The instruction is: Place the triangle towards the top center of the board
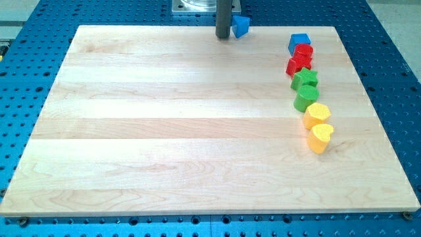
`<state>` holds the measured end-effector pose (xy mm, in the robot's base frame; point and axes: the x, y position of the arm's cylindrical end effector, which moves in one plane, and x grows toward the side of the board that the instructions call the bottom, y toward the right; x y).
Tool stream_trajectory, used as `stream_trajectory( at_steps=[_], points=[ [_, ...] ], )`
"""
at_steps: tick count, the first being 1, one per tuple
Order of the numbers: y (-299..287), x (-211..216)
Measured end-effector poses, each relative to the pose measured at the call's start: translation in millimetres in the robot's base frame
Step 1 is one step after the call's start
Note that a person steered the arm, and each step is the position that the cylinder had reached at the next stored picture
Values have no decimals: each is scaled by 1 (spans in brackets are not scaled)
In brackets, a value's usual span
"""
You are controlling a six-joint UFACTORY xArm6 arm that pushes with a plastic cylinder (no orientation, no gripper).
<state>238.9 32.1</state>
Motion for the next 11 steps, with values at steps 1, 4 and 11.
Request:
stream_trajectory(
  at_steps=[1,4,11],
  points=[
    [48,23],
    [88,-47],
    [-37,-41]
  ],
)
